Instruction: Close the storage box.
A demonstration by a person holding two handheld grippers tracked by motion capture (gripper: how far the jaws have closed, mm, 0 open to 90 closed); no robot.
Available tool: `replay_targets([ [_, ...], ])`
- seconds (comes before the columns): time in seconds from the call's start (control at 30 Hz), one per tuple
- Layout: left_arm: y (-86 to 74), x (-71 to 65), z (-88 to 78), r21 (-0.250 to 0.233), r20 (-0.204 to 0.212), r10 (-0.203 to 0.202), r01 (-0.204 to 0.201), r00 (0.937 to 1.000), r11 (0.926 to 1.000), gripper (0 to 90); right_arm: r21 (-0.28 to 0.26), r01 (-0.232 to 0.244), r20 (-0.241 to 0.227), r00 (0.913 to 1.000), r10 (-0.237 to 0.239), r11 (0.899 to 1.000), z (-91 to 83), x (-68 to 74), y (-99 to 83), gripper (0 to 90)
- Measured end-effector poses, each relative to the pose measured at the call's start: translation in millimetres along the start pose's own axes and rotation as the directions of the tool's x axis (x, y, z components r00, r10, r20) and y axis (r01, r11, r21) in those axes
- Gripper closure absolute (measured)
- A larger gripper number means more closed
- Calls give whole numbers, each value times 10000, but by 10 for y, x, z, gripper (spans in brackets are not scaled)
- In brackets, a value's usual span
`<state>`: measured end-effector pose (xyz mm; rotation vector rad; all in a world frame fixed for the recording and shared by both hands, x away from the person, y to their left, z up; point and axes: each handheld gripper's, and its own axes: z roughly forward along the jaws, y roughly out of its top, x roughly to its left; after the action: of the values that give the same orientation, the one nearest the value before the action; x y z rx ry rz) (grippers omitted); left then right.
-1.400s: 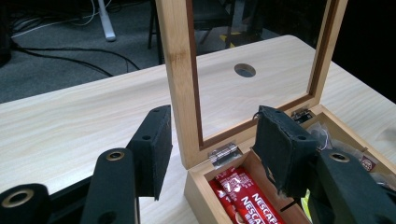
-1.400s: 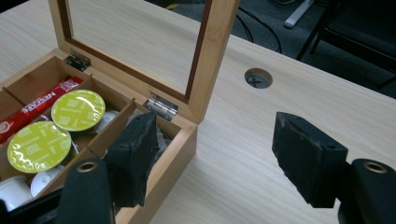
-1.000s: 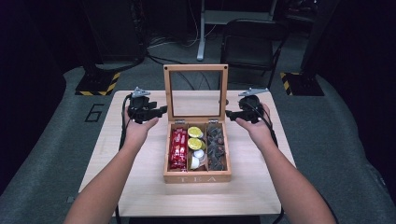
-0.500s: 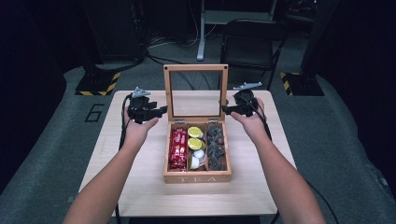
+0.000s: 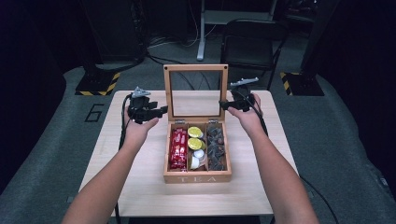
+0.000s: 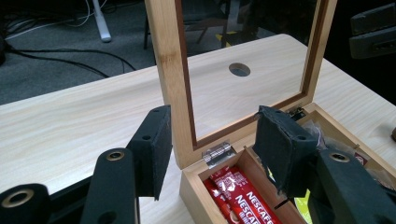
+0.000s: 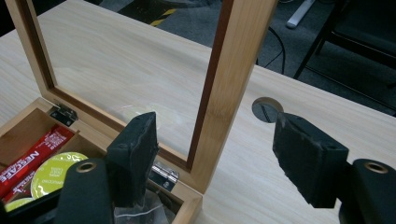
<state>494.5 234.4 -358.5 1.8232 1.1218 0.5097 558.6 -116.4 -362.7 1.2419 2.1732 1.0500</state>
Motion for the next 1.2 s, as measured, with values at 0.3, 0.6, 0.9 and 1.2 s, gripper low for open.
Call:
replay_targets([
  [0.3,-3,9,2,7,37,-55,55,10000,10000,462,340,-105,77,9999,102,9994,129,-45,-3,300],
  [0.6,-35,3,-9,62,51,-53,53,10000,10000,462,274,-144,-92,9998,147,9995,228,-71,1,300],
  [0.9,-63,19,-41,73,55,-124,124,9999,9999,462,134,38,-490,9988,-32,9999,309,12,36,300],
  [1.2,-76,44,-70,63,-7,-158,158,9999,9999,462,159,75,-335,9994,-70,9998,370,62,63,283],
])
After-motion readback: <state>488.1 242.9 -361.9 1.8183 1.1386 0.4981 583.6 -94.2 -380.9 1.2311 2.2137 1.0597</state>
